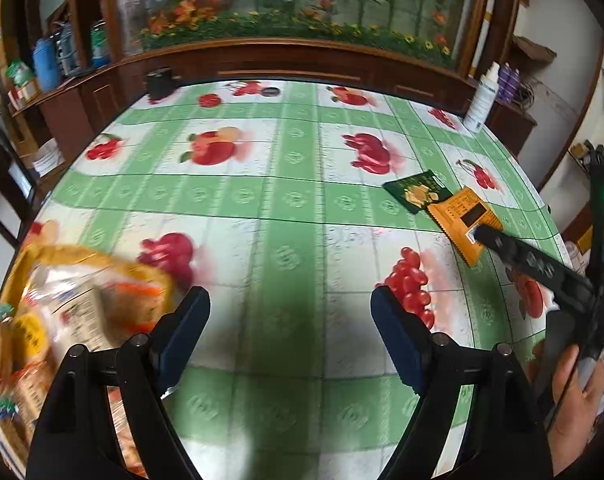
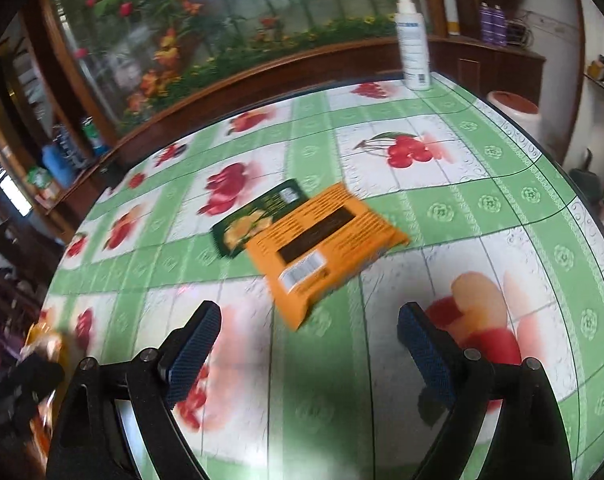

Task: Organize snacks
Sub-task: 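Open both tools and withdraw toward the orange and green packs, then grasp the dark green cracker pack with left tool while right grasps orange pack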

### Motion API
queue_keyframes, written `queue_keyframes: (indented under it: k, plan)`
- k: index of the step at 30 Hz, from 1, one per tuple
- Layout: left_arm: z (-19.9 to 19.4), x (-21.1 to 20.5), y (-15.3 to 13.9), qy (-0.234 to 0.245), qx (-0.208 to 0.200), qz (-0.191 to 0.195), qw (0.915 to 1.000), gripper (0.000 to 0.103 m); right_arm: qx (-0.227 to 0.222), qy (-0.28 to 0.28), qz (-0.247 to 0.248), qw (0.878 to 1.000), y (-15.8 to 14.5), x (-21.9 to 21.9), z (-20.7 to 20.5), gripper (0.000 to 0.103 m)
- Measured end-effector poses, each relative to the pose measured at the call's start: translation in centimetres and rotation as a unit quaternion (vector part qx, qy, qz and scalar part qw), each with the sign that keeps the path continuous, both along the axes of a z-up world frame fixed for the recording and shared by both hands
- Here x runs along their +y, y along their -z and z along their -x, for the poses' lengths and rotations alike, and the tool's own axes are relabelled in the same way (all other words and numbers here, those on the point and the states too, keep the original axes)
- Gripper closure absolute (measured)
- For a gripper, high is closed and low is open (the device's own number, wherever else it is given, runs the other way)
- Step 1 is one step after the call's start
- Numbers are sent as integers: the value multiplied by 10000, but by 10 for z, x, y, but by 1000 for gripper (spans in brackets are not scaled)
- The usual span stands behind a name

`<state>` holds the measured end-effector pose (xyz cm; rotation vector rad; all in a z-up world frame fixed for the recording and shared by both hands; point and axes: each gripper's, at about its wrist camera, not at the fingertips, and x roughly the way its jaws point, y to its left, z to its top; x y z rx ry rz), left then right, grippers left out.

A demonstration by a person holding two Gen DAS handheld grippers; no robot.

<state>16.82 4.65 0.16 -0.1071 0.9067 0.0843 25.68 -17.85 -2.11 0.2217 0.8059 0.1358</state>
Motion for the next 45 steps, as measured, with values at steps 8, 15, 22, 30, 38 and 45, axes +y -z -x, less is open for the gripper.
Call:
queue_keyframes:
  k: [8,15,22,30,38,45]
  plan:
    - [-38,-6,10,-13,178,-63,9998,20,-180,457,960,9942,-8,17,-52,11]
    - [-92,-36,11,514,281,-381,9976,20,-51,345,1551,9873,1,18,-63,9]
    - [-136,-90,28,1392,419,-788,9862,20,229,350,1611,9860,1,-24,-35,4]
    - [-166,-124,39,1960,293,-1088,9741,20,89,558,29,9984,-17,-89,5,4]
    - [-179,-128,43,2092,159,-896,9736,24,151,168,62,9997,-12,-58,-2,4]
    - [-178,-130,40,2176,194,-708,9733,69,291,-28,129,9995,-5,-32,-14,5]
